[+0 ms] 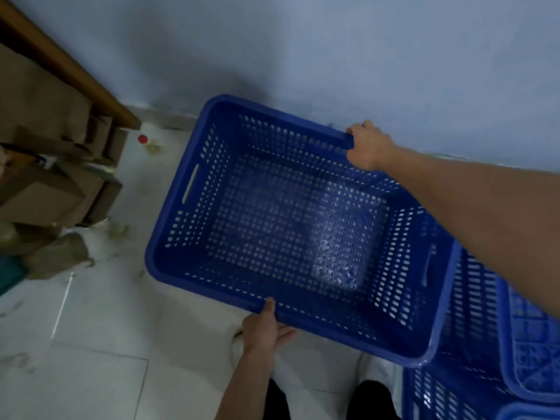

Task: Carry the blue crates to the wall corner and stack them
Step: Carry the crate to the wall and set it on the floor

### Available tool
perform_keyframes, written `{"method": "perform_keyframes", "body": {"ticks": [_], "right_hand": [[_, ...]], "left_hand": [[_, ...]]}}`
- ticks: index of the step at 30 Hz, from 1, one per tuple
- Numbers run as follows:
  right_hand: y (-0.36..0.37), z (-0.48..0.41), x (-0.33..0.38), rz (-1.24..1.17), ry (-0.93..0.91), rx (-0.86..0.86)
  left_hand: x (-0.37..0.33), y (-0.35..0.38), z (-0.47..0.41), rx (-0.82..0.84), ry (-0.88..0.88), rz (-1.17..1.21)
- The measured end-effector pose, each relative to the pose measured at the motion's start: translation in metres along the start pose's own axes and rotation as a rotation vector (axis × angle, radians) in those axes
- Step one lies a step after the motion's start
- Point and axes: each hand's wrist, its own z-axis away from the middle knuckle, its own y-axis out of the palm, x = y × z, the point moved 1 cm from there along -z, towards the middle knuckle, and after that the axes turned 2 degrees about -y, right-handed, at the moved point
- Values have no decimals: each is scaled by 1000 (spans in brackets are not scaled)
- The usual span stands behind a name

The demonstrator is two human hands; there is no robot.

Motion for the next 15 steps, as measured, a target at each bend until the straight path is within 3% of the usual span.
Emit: {"method": "perform_keyframes", "body": {"ticks": [9,12,15], "right_hand": [[9,-27,-6,8,-85,25],[22,8,-5,36,-188,20],[58,71,-2,-20,-302,161]], "left_hand": [[-12,13,-6,25,15,-36],[-16,10,-2,-70,42,-253],[-27,6,8,-161,75,-622]]}}
